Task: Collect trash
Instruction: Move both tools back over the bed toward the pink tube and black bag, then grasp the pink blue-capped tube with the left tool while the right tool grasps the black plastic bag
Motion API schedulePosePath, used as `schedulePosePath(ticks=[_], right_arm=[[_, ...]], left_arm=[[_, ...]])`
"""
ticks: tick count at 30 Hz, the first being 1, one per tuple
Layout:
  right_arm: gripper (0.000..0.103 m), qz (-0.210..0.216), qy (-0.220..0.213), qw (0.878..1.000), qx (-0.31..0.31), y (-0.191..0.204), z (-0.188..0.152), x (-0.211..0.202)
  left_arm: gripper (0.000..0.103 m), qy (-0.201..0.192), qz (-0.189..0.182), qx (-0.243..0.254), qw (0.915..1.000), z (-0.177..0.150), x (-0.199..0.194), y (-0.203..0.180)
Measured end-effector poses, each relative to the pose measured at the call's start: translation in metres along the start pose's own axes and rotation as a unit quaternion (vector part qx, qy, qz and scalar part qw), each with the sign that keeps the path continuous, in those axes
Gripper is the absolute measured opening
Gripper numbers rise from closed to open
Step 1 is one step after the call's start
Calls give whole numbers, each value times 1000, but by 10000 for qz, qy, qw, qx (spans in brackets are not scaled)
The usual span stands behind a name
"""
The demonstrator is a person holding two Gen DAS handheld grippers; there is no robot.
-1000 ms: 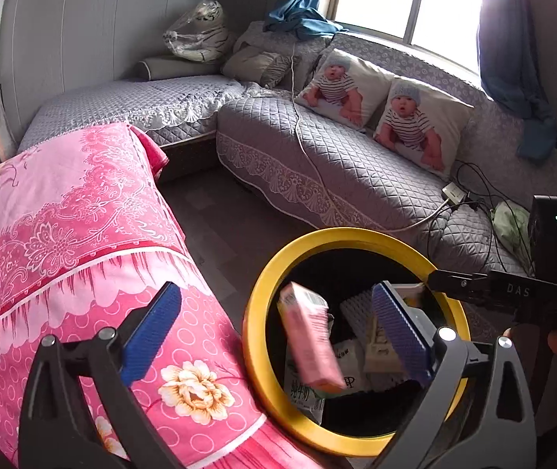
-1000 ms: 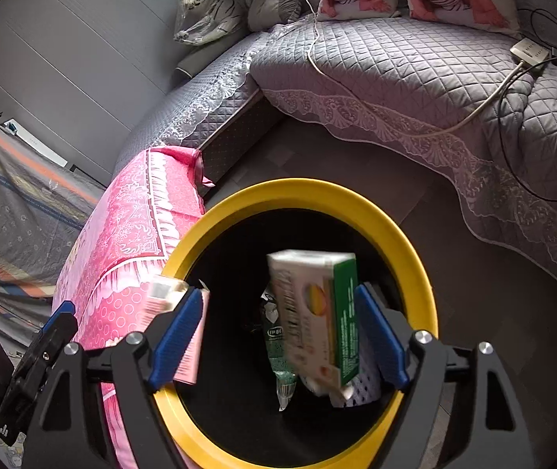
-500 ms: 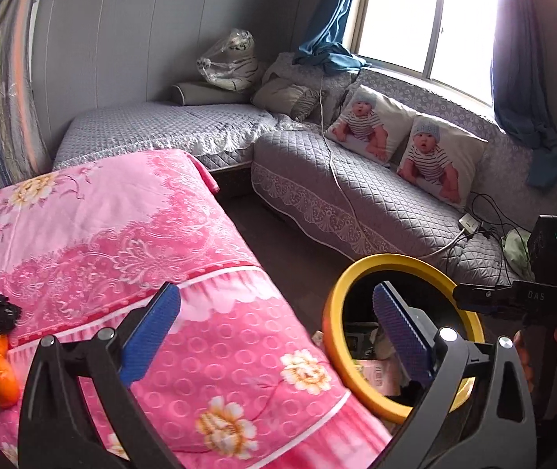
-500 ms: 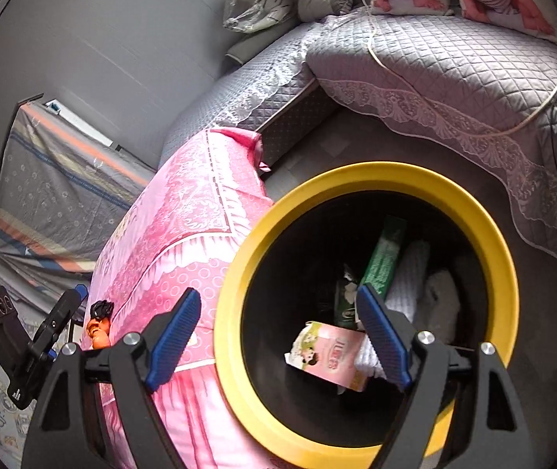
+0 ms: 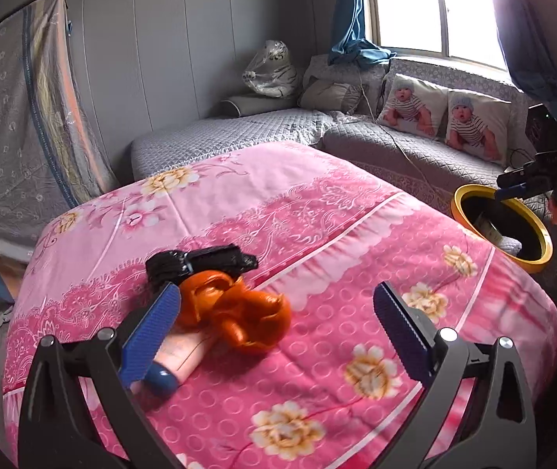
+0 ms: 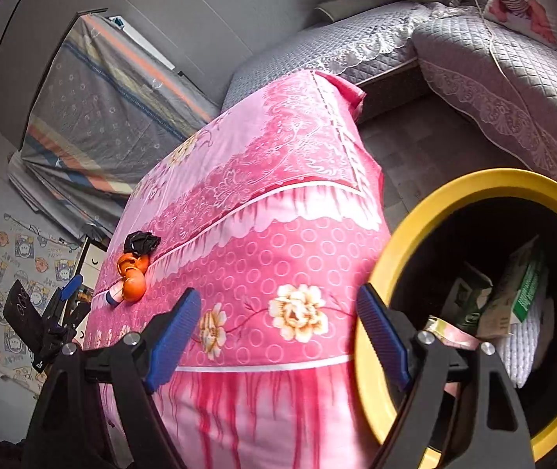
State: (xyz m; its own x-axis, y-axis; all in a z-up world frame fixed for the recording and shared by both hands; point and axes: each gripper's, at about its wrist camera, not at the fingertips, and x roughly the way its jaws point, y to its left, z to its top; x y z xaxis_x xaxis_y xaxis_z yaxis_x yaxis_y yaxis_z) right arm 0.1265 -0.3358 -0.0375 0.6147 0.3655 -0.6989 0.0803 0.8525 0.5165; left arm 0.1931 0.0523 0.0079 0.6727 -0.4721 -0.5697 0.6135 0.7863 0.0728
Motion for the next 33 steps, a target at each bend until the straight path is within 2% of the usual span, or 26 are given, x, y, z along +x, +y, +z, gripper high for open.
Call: schedulePosePath(ticks=[9, 13, 16, 25, 33], right_arm=[[78, 2, 313, 9991, -290, 45, 4, 30], [78, -70, 345, 9987, -367, 53, 6, 33], [78, -99, 365, 9985, -391, 56, 8, 36], [78, -69, 440, 9981, -416, 60, 6, 43], [78, -57, 387, 9983, -429, 62, 5, 37]], left_arm=[[94, 402, -169, -208, 9988, -33, 22, 57], [93, 457, -224, -351, 9981, -38, 31, 70], [83, 510, -320, -543, 9967, -39, 37, 78], [82, 793, -321, -841, 9928, -44, 49, 89], [51, 1225, -223, -895, 9882, -53, 65, 94]])
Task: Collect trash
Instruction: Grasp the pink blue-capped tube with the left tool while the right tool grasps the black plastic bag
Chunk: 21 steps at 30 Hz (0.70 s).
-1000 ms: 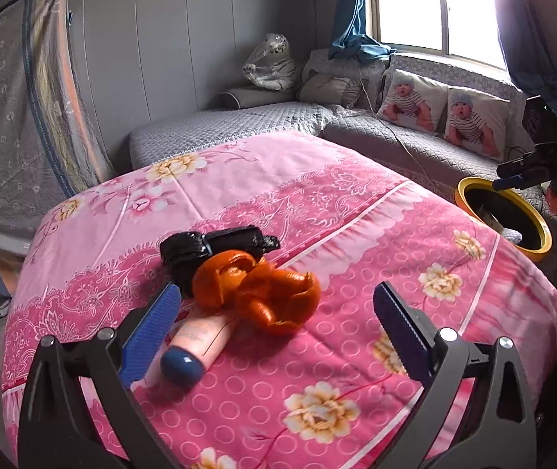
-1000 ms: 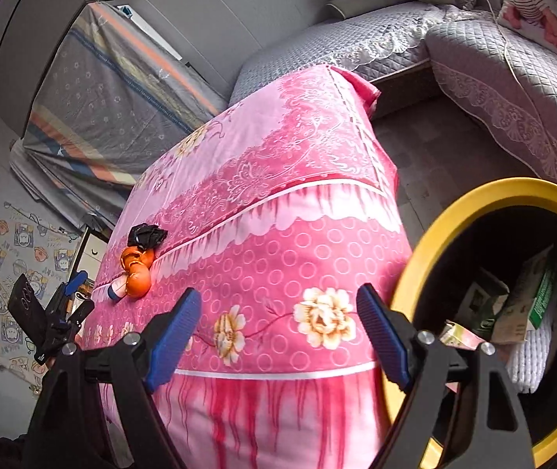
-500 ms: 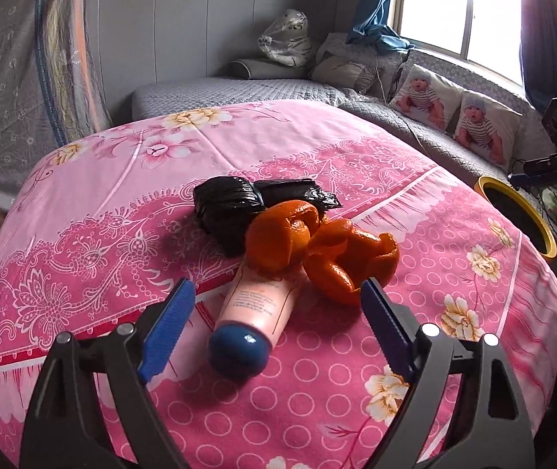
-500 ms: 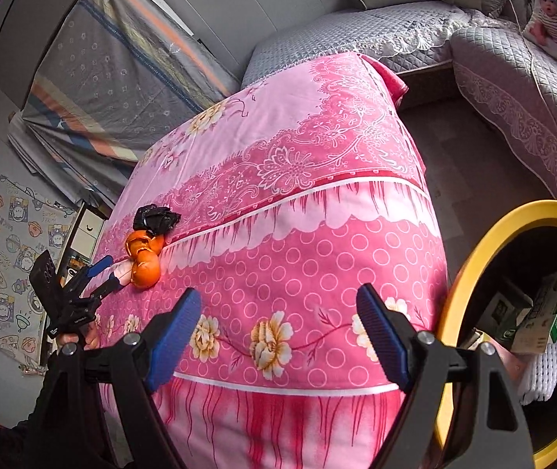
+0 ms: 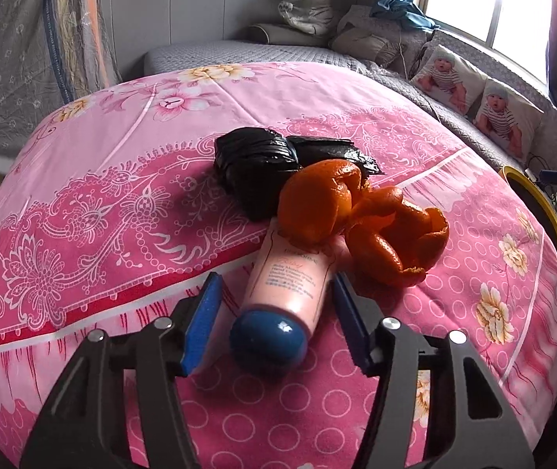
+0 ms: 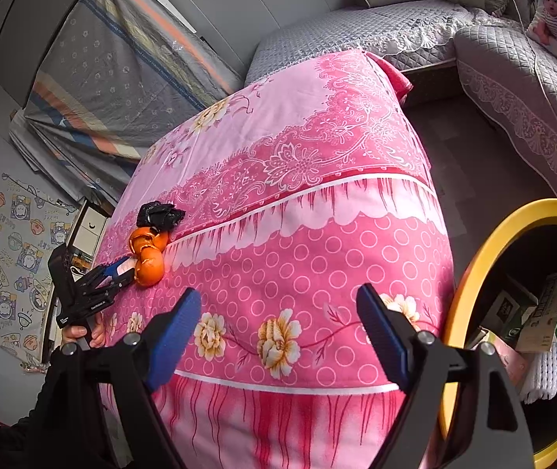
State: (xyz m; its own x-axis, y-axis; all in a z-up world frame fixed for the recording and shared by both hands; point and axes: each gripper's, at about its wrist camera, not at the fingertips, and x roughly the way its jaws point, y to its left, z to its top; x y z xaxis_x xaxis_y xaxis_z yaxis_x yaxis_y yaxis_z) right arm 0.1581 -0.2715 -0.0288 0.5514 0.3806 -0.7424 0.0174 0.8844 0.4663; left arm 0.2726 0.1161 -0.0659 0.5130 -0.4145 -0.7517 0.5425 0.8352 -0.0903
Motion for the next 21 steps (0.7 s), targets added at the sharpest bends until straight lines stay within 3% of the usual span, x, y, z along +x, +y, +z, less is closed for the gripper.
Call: schedulePosePath(ticks=[4, 10, 15, 21], right_arm=[[78, -13, -13, 9995, -310, 15, 4, -2], [78, 149, 144, 9897, -1413, 76, 20, 22], [78, 219, 492, 9677, -2462, 149, 44, 83], [74, -451, 1060, 9256, -3606, 234, 77, 179]], left_arm=[[35, -60, -7, -65, 10000, 0, -6, 1], [35, -190, 43, -106, 9998, -6, -33, 3], [35, -422, 69, -334, 9985, -19, -64, 7], [35, -698, 74, -617, 9956, -40, -95, 8]])
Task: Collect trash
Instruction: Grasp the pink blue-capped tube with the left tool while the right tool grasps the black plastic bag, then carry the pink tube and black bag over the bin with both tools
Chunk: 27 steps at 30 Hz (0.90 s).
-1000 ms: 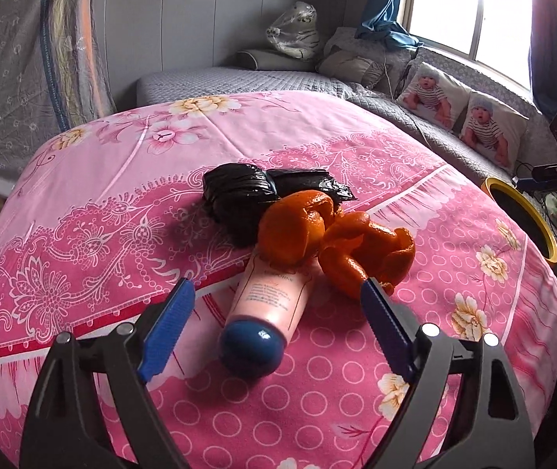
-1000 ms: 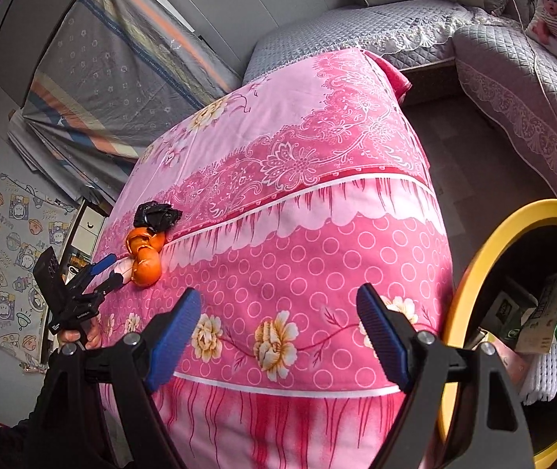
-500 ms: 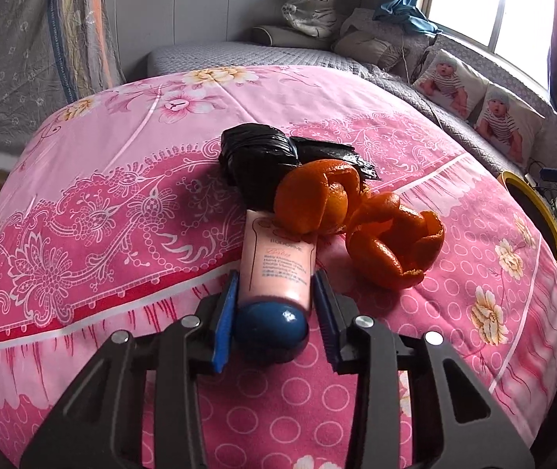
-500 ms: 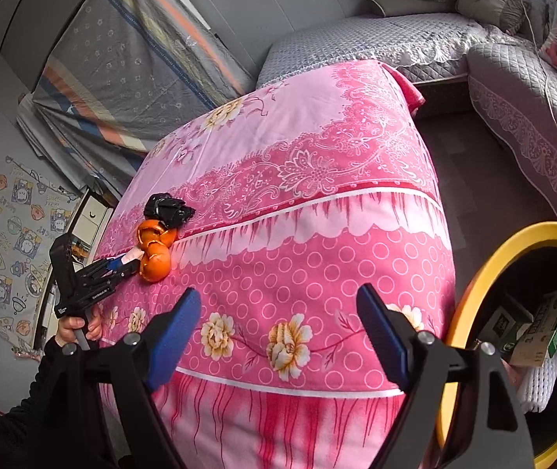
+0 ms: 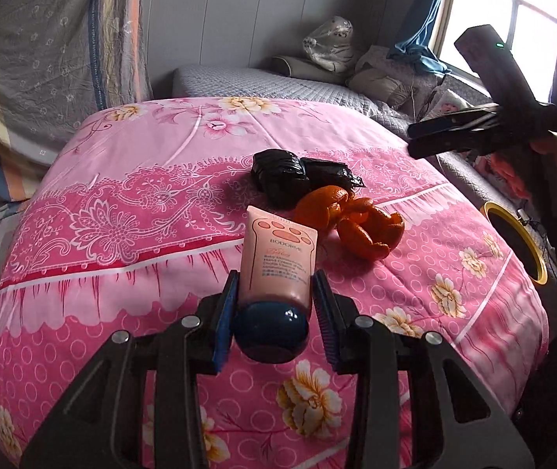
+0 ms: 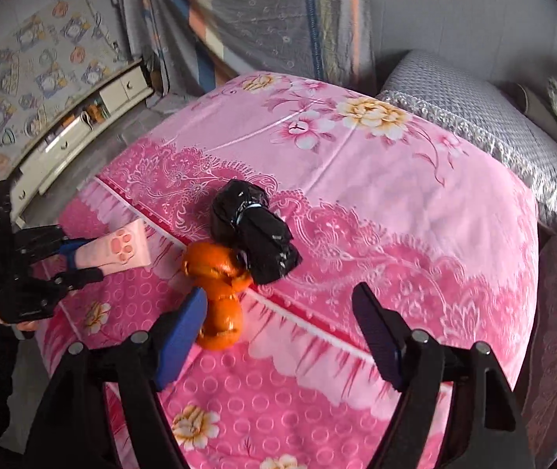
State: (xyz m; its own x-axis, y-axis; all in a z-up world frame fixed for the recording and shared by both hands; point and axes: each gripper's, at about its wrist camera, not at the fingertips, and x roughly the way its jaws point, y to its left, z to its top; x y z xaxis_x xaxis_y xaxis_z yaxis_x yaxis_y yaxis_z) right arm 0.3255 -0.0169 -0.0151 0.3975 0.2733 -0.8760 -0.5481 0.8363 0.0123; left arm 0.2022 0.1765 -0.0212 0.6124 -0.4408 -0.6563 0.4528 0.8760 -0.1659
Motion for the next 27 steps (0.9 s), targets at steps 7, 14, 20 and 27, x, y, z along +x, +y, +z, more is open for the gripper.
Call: schedulePosePath(ticks=[7, 14, 20, 27], right_arm=[[73, -663, 805, 9918, -732, 32, 49, 82], [71, -805, 1064, 9888, -663, 31, 58, 124], [36, -861, 1030, 9895, -526, 28, 58, 122], [31, -780, 409, 9961, 61, -2, 43, 59]], left_arm=[[35, -294, -22, -347, 9990, -14, -20, 6], [35, -431, -49, -448, 9981, -24, -33, 5], [35, -502, -47, -421, 9978, -24, -39, -2], [35, -634, -37, -373, 9973, -16, -44, -17]])
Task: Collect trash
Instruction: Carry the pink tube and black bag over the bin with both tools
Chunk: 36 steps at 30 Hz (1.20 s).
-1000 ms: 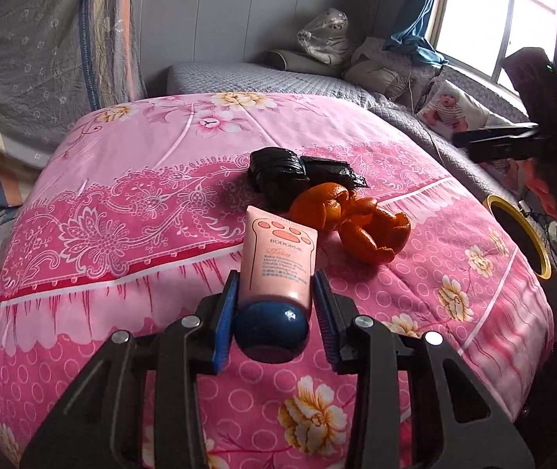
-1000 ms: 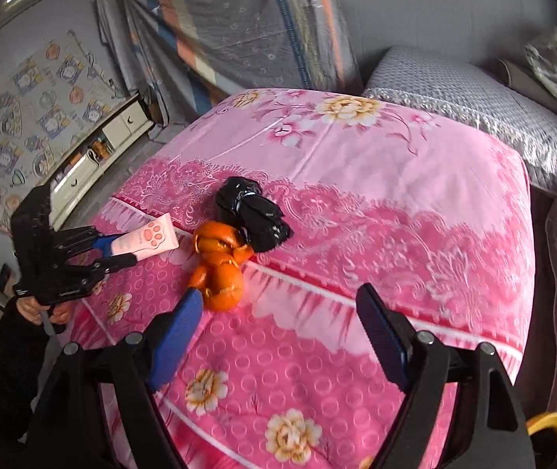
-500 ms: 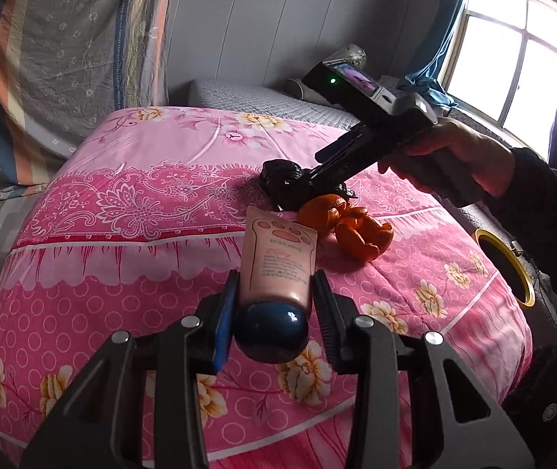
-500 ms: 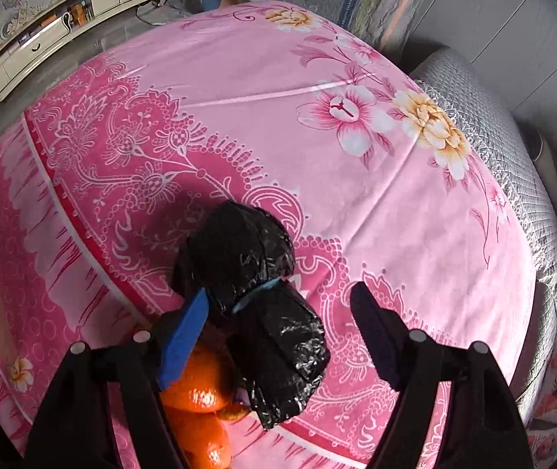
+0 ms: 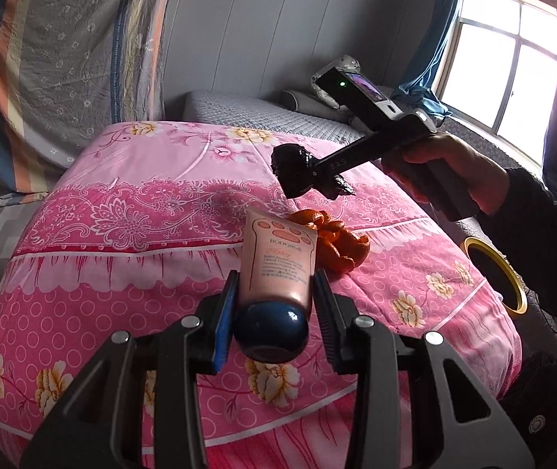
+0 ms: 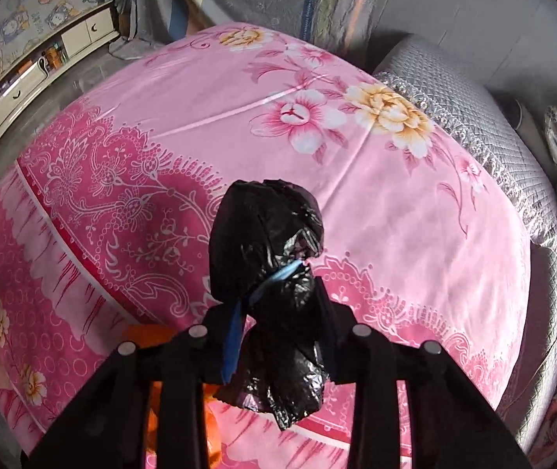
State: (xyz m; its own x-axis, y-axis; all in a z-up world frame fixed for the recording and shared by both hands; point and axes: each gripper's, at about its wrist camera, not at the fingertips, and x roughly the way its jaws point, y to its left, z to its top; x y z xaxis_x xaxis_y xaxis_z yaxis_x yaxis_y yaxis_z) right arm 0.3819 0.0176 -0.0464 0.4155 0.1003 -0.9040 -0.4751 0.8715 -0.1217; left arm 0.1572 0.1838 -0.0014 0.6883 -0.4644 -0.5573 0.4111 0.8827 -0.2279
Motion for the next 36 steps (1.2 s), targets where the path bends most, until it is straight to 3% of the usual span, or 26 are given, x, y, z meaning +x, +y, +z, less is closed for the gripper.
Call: schedulePosePath(ticks=[6, 10, 18, 27, 36], right_arm=[[31, 643, -470, 9946, 663, -44, -60, -61], [31, 802, -729, 9886, 1049, -66, -115, -93], [31, 1273, -1173, 9620, 2114, -116, -220, -139], [31, 1246, -1628, 9299, 3052, -164, -321, -175], [31, 677, -2055, 8907, 3999, -214, -411, -210]], left_arm=[[35, -128, 50, 208, 9997, 9, 1, -32], [35, -180, 132, 377, 9990, 16, 9, -61], [35, -1, -96, 590, 9982, 23, 47, -127], [35, 47, -503, 981, 9939, 38, 77, -217], [35, 48, -892, 1476, 9850, 52, 104, -298]])
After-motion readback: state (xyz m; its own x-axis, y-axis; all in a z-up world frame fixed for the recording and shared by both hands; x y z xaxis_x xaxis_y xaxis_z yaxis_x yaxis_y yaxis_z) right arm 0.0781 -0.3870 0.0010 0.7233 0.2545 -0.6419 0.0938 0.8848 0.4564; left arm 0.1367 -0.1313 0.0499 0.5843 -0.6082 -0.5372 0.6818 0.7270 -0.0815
